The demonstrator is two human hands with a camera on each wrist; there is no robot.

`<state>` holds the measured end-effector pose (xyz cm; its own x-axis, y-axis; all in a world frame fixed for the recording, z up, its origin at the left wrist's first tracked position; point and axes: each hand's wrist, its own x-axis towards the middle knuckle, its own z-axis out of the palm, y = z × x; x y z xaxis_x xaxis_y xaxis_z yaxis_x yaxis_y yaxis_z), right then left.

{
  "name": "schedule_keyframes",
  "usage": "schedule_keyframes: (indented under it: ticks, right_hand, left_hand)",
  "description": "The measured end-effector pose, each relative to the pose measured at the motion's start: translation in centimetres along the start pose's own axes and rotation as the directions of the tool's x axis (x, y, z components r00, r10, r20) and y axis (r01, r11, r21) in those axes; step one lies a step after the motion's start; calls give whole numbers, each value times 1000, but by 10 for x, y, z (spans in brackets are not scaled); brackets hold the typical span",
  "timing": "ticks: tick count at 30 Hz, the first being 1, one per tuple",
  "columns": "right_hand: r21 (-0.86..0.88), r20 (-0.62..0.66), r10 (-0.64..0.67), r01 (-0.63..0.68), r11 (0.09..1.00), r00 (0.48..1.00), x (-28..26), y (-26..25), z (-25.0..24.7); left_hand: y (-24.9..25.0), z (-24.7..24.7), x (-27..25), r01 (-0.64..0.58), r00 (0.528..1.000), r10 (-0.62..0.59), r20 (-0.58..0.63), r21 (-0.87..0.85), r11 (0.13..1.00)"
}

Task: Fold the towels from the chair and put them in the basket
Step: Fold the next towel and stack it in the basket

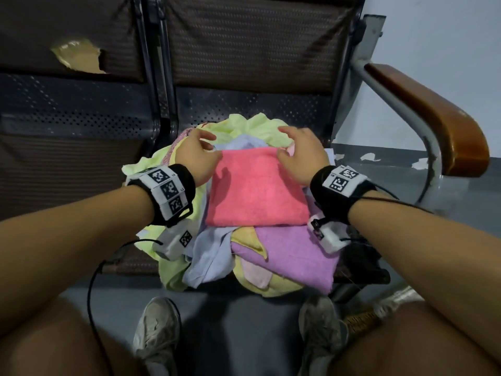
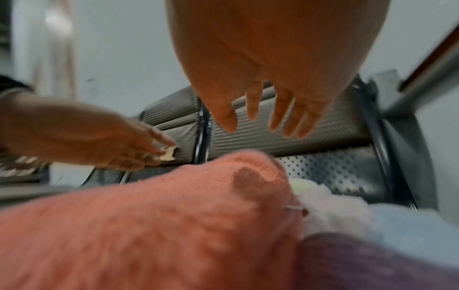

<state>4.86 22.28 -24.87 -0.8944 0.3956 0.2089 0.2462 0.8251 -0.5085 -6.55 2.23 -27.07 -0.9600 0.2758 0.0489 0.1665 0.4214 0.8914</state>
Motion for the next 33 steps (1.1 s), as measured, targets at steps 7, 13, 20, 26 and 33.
schedule_keyframes:
  ticks: [7,13,20,26,33]
  right_hand:
    - [-27,449,-215,254,967,868,-46,9,-7]
    - [-223,534,-250,420,880,808,-61,16,2]
    - [-85,365,-224,272,959,904,-66,14,-17]
    - [178,331,-71,12,984,941,-57,10,-32]
    - [81,392,85,-127,989,916,-51,18,-8]
  left_hand:
    - [-14,-7,-46,-152,814,44,579,140,978]
    - [-25,-7,-63,-378,784,114,610,325,867]
    - [-11,-19,-62,-260,878,108,466,277,925]
    - [-3,-27,-55,20,914,-4,406,-36,999]
    - [-18,-20,-50,77,929,-160,334,249,966]
